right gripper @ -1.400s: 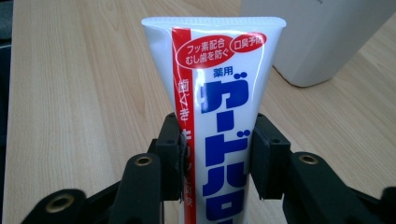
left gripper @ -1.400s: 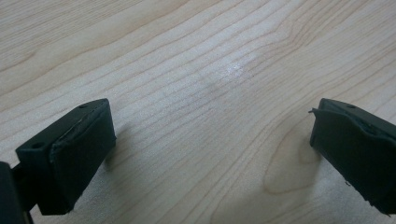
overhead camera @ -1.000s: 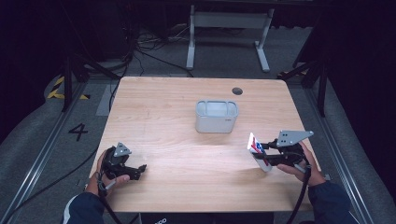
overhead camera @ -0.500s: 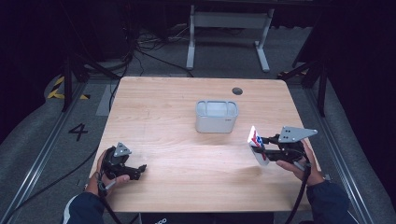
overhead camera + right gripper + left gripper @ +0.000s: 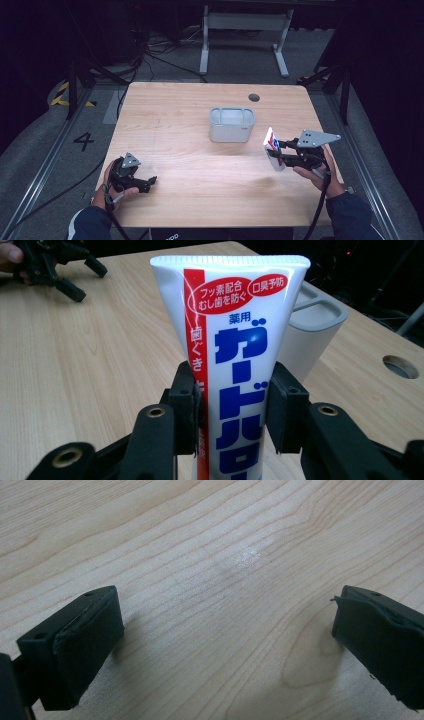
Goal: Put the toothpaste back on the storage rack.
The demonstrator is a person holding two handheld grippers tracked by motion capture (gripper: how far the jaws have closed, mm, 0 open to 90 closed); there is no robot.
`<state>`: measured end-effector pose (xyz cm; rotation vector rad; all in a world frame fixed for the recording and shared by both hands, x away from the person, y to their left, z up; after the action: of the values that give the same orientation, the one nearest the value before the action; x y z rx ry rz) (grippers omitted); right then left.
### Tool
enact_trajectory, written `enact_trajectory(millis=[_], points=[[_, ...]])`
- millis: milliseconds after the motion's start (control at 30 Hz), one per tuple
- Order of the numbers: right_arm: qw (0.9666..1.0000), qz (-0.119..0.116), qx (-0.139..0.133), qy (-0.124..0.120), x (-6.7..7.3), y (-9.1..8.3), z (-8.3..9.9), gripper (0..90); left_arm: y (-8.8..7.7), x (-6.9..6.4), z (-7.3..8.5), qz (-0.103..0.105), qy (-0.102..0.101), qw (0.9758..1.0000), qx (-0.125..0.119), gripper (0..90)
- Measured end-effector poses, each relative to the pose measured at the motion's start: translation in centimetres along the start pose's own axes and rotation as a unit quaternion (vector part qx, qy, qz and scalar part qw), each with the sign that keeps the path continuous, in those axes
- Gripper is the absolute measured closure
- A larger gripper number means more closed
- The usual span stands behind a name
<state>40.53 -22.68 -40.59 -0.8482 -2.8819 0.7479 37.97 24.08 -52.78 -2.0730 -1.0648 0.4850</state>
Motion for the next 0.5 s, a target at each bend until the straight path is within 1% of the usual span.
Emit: enact_trajectory(millis=[200,233,433,500], points=[[0.9999,0.007,-0.014,0.001,-0.2,-0.1,-0.9,63.0,0.0,0.0,0.0,0.001,0.0,1.0,0.0,0.6],[0.9998,0.008,-0.018,0.001,-0.2,0.0,-1.3,63.0,0.0,0.0,0.0,0.001,-0.001,1.0,0.0,0.6],[0.9997,0.008,-0.022,-0.002,-0.2,0.4,-2.2,63.0,0.0,0.0,0.0,0.001,-0.002,1.0,0.001,0.5],[0.9996,0.009,-0.027,-0.002,-0.1,0.6,-2.8,63.0,0.0,-0.1,0.0,0.002,-0.002,1.0,0.0,0.5]])
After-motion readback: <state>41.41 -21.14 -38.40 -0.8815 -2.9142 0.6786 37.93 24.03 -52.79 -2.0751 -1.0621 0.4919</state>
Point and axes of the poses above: each handheld gripper's, and its own axes: y roughly forward along the jaws, z roughly out of its underside, x roughly to its left, the point moved 6 cm from there along y, roughly forward along the jaws
